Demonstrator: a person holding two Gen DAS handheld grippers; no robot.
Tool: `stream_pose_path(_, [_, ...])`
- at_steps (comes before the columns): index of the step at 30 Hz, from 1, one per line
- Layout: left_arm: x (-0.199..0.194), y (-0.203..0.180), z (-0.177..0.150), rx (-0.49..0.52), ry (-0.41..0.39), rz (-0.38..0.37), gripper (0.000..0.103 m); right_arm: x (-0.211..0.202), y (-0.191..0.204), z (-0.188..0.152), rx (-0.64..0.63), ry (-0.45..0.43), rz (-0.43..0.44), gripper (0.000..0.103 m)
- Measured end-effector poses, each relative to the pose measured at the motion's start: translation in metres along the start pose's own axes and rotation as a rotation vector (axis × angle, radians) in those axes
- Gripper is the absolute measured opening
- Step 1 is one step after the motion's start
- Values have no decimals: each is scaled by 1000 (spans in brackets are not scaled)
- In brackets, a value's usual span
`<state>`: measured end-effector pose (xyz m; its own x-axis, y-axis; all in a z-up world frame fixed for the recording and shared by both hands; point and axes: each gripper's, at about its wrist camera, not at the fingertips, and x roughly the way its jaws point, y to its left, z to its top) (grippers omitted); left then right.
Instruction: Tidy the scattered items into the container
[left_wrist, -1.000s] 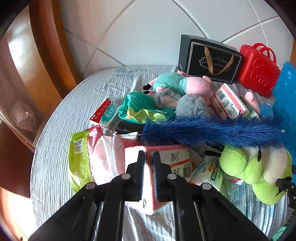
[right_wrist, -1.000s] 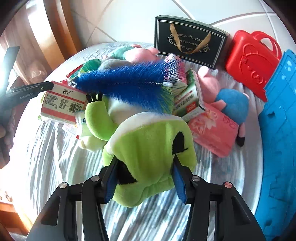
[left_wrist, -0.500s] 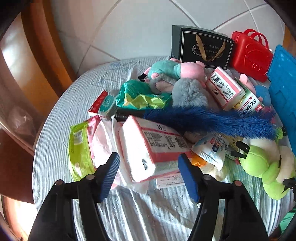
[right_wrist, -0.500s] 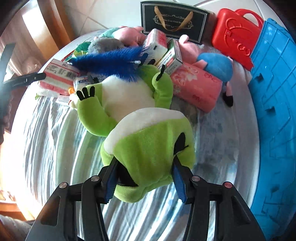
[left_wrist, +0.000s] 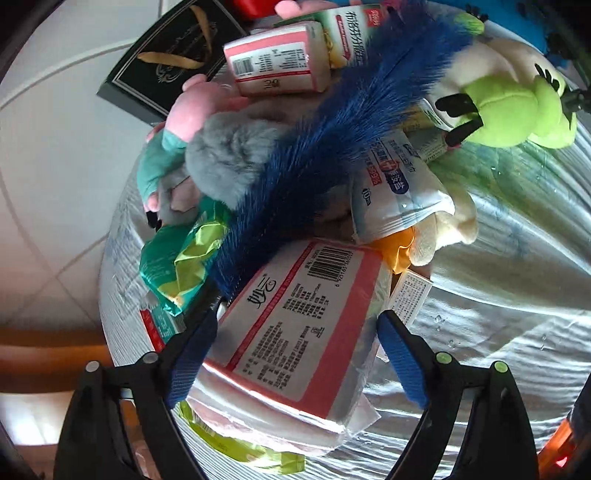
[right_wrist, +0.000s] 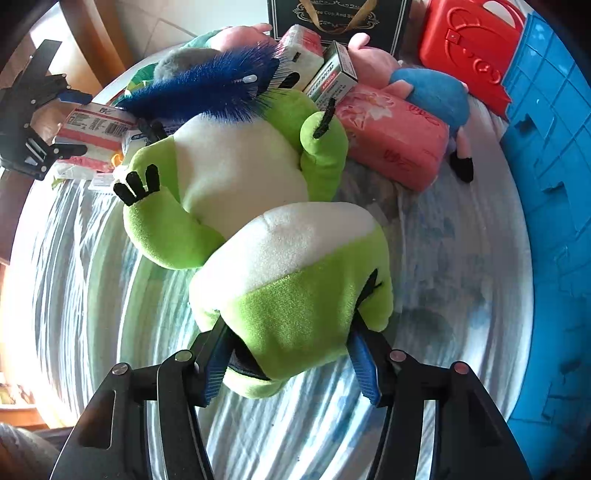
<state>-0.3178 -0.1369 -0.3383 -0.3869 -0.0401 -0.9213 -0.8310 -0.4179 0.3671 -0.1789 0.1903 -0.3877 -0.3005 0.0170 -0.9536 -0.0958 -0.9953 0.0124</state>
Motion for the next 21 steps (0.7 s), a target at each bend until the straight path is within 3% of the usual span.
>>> stream_pose_path(5, [26,-2,4,43,60,-30,101,2,2,1,-2,11,-4,60])
stream_pose_path(9, [30,11,3,-77,50,-68,101,3,2,1,-3,16,-3,61])
stream_pose_path(16, [35,-6,3,-101,33,56,103,7,3,2,-11,24,1,65])
stream_pose_path(21, [36,-10,6,-110,57,84,103,8,2,2,-17,23,4,65])
